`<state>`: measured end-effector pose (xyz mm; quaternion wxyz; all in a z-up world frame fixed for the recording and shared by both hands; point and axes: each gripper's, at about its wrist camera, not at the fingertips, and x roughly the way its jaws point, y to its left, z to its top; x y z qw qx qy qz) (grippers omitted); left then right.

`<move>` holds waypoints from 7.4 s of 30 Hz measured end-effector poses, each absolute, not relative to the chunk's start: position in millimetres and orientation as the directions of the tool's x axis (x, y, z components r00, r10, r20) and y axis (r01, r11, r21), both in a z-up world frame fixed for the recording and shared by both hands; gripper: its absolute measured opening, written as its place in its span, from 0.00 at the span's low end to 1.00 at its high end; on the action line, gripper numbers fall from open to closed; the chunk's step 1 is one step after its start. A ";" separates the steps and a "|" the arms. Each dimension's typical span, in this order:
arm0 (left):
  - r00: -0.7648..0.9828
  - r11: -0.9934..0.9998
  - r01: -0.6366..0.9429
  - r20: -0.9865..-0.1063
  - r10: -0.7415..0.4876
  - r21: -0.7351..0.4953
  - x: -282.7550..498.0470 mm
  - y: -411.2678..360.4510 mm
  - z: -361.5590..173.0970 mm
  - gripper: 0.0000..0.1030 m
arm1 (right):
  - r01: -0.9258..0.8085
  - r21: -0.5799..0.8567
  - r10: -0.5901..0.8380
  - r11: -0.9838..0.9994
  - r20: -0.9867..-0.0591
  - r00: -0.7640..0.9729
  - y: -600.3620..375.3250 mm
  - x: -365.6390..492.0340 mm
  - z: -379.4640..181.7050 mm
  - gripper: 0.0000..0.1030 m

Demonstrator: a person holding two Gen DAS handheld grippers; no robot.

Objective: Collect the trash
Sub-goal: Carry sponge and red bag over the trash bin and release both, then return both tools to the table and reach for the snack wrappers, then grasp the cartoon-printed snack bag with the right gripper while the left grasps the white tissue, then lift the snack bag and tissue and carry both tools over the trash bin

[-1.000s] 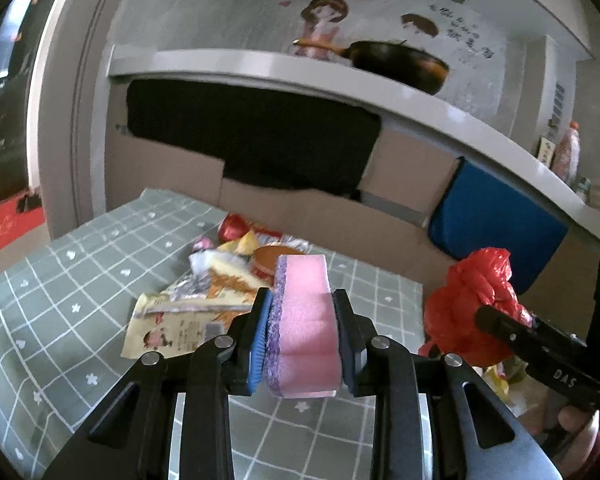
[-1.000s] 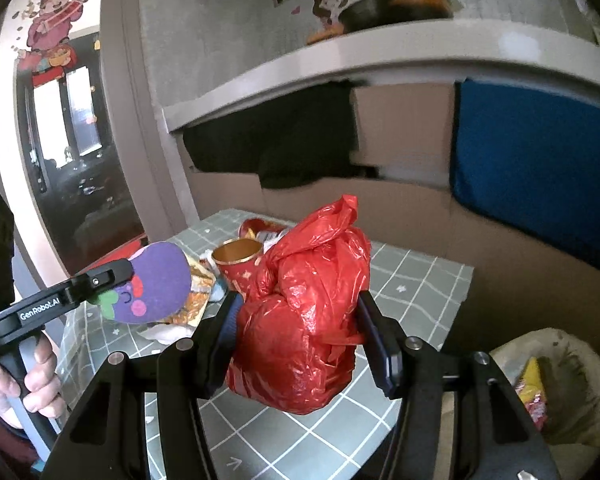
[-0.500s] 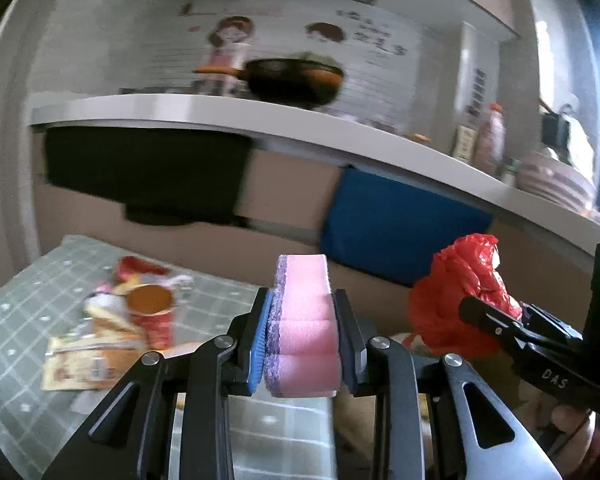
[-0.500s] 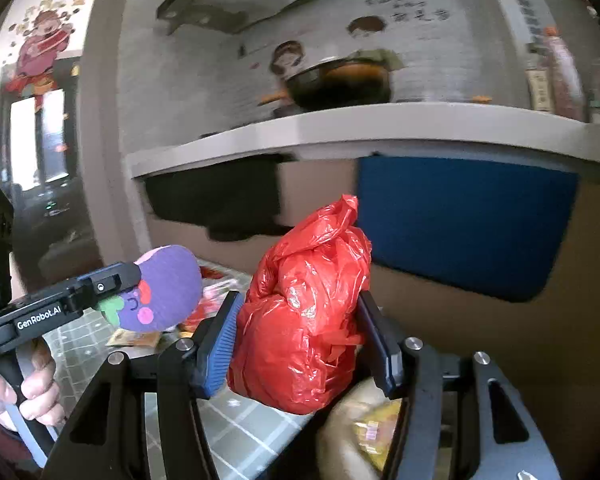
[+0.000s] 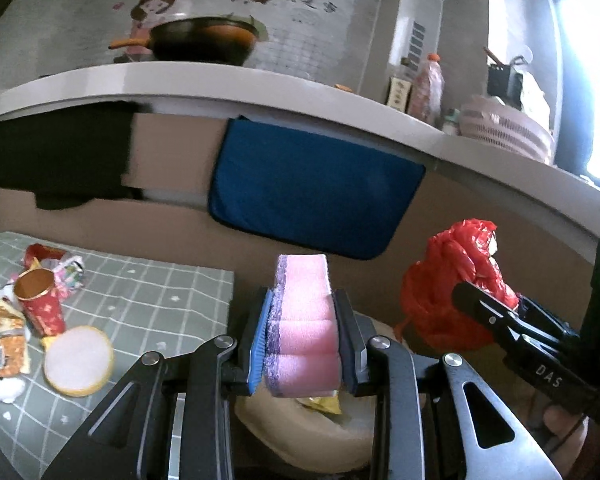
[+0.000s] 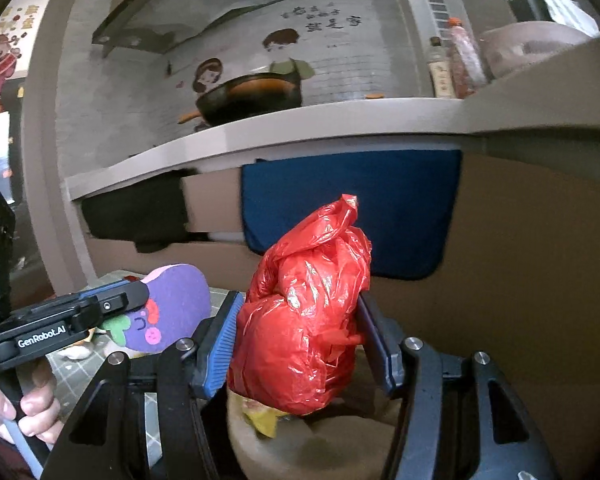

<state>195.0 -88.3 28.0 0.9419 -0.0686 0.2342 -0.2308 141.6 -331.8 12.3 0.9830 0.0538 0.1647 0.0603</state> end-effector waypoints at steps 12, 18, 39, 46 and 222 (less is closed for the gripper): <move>0.712 0.870 0.418 -0.501 -0.492 -0.262 217.5 -116.6 -11.9 0.30 | -0.055 0.156 0.106 0.986 -0.346 0.932 -353.2 145.8 -7.7 0.52; 0.607 0.847 0.439 -0.596 -0.525 -0.299 245.3 -144.0 -56.0 0.30 | -0.031 0.160 0.090 0.987 -0.378 0.921 -360.8 158.1 -20.9 0.52; 0.614 0.798 0.399 -0.516 -0.598 -0.451 260.0 -96.1 -57.8 0.58 | -0.068 0.198 0.159 0.978 -0.491 0.856 -357.6 210.5 -75.2 0.66; 0.754 0.902 0.334 -0.497 -0.430 -0.274 228.5 -62.5 -40.9 0.58 | -0.086 0.150 0.152 0.985 -0.514 0.844 -335.4 219.1 -83.9 0.66; 0.887 0.976 0.055 -0.439 -0.145 -0.211 176.9 96.0 6.3 0.24 | -0.523 0.102 0.500 0.846 -0.489 0.715 -148.7 210.9 -9.5 0.30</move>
